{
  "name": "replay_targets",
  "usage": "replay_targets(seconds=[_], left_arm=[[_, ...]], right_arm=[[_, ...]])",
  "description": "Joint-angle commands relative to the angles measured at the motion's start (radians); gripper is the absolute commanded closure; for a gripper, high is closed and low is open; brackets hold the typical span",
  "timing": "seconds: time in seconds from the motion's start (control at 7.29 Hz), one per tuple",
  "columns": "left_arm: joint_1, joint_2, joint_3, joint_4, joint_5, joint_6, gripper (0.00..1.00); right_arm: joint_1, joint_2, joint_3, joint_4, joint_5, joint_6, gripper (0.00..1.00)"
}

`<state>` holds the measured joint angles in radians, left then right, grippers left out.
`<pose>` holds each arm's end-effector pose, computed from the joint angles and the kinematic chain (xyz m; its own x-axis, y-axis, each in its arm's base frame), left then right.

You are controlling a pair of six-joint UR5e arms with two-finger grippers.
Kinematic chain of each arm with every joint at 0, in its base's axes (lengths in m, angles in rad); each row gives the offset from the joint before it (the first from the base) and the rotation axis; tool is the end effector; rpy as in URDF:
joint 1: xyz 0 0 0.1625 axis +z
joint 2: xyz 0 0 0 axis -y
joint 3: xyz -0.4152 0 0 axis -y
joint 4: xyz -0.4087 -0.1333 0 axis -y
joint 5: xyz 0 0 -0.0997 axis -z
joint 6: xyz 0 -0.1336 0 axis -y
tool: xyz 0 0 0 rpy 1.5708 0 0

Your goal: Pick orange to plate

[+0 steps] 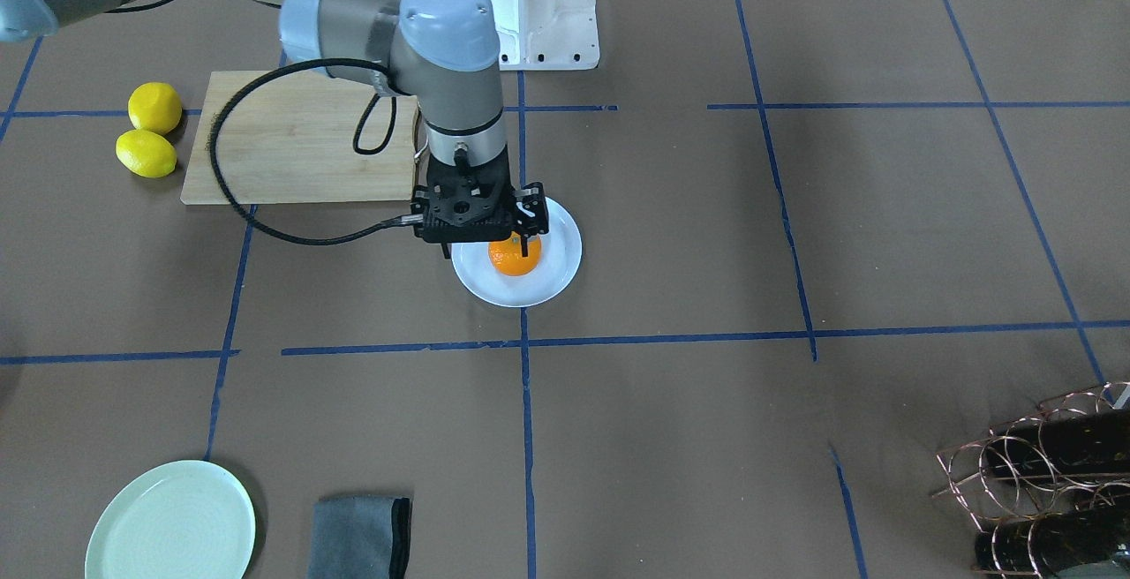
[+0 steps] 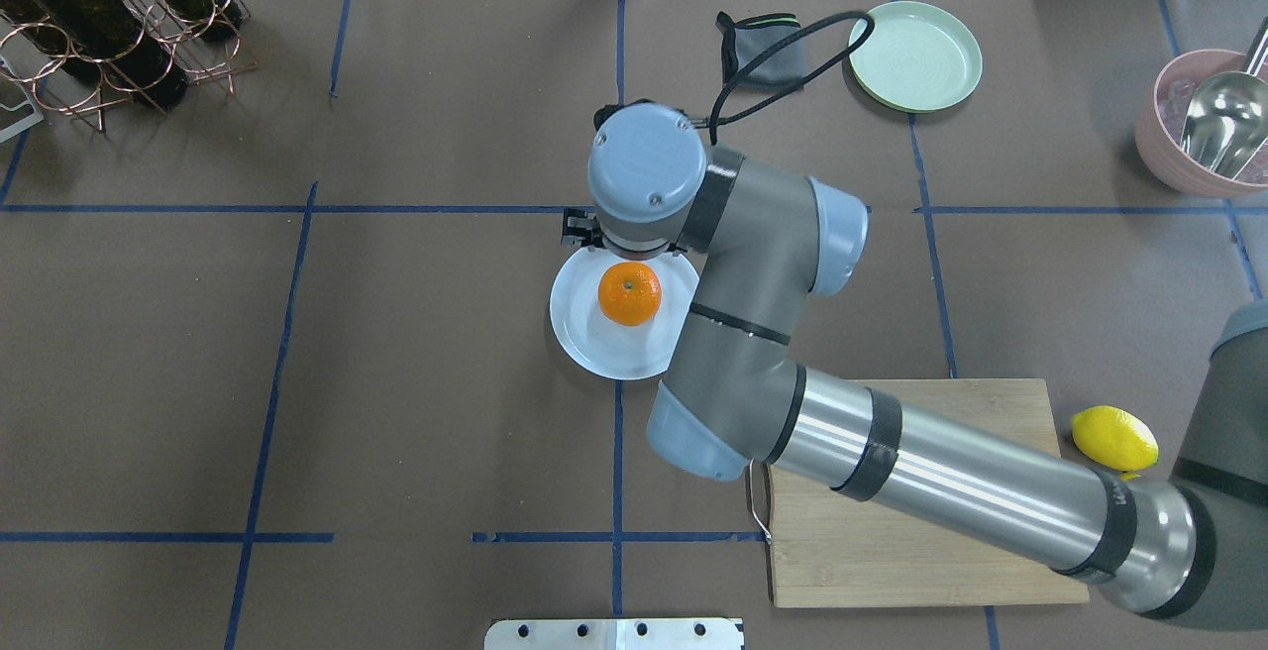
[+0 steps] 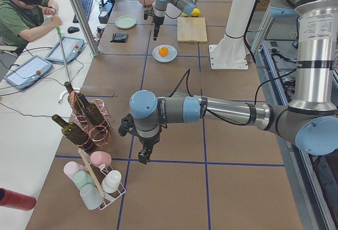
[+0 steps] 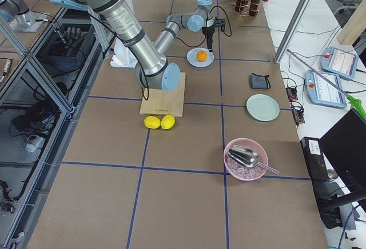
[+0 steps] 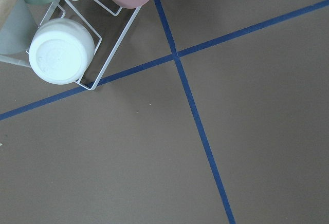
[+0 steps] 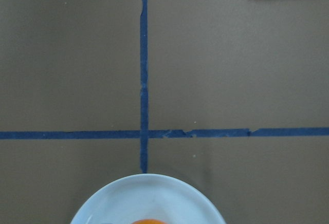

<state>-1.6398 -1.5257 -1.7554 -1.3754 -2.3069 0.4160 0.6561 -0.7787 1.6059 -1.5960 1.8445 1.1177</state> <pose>-0.0766 -0.4759 0.6249 0.7017 0.3215 -0.6358 -0.2347 0.9469 0.2198 -0.5223 -0.5248 0.1711 0.6850 -0.0045 0.7285 -0.1485 0.9781 0.1457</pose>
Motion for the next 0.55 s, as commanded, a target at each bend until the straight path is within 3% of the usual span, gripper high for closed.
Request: replay_targets(seconds=[0.0, 0.27, 0.41], left_arm=[[0.0, 0.009, 0.011, -0.002, 0.0, 0.003, 0.0], [0.0, 0.001, 0.027, -0.001, -0.003, -0.002, 0.0], [0.0, 0.001, 0.03, -0.001, -0.034, -0.005, 0.0]], right_arm=[[0.222, -0.202, 0.153, -0.022, 0.204, -0.361, 0.0], [0.395, -0.351, 0.181, -0.024, 0.347, -0.624, 0.0], [0.477, -0.432, 0.178, -0.025, 0.351, -0.773, 0.0]])
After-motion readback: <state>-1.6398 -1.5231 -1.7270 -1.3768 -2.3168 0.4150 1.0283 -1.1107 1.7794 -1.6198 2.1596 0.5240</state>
